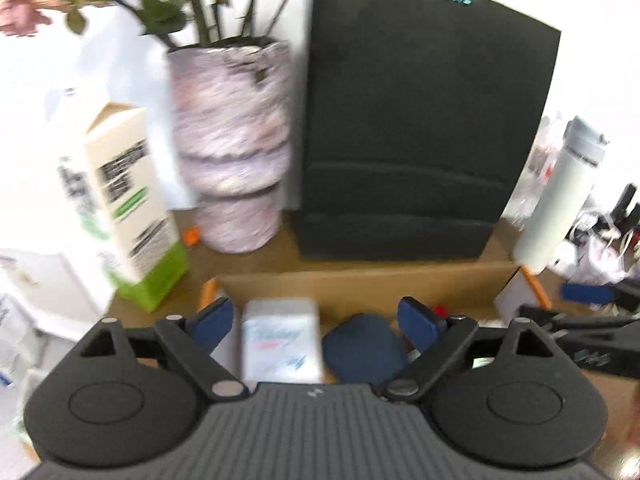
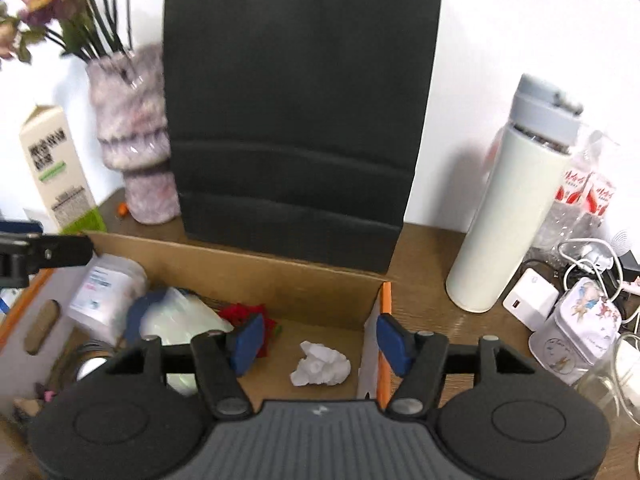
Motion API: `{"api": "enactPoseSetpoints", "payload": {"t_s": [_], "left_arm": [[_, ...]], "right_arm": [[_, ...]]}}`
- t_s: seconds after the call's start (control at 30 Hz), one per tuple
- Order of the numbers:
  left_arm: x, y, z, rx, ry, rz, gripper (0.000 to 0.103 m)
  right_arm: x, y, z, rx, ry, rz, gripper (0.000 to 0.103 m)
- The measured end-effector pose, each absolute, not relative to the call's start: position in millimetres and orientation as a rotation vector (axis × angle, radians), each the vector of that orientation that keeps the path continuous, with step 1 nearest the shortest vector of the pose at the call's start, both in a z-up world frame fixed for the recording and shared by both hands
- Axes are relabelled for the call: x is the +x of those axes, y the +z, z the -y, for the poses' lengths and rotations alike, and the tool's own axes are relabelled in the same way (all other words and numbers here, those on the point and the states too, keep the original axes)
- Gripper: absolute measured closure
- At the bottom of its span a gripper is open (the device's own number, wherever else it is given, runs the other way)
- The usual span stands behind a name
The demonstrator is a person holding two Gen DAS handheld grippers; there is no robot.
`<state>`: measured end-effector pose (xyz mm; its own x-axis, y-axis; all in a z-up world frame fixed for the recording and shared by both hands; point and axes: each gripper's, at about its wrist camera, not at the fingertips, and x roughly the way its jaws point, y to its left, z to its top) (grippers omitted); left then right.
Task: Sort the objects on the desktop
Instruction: 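Drop the plastic bag into the box with the left tool while the right tool drops the tissue in, then move both tools back over the purple cloth bag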
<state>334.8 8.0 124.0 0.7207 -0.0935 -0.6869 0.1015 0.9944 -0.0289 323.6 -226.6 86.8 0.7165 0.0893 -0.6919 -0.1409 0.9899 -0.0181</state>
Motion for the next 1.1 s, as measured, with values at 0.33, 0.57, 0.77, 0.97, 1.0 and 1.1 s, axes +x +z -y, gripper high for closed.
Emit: {"api": "enactPoseSetpoints", "payload": {"t_s": [0.33,0.57,0.77,0.97,1.0,1.1], "left_arm": [[228.4,113.4,-14.8,0.028,-0.119,-0.751,0.002],[147.2,83.5,-13.6,0.007,-0.133,-0.737,0.000],[87.1,55.6,-10.6,0.020,-0.142,-0.704,0.000],[37.8,29.1,-12.3,-0.012,-0.139,-0.679,0.000],[35.4,27.4,-13.4,-0.023,-0.150,-0.675,0.000],[41.4,23.2,-11.9,-0.039,-0.152,-0.698,0.000]], "right_arm": [[227.6,94.0,251.0,0.035,0.137,-0.698,0.029],[145.8,70.6,256.5,0.116,0.162,-0.695,0.027],[85.9,43.7,246.8,0.132,0.188,-0.705,0.027],[36.1,12.1,236.1,0.111,0.194,-0.714,0.028],[30.3,8.8,234.9,0.098,0.197,-0.714,0.029],[23.4,5.2,235.7,0.086,0.197,-0.710,0.029]]}}
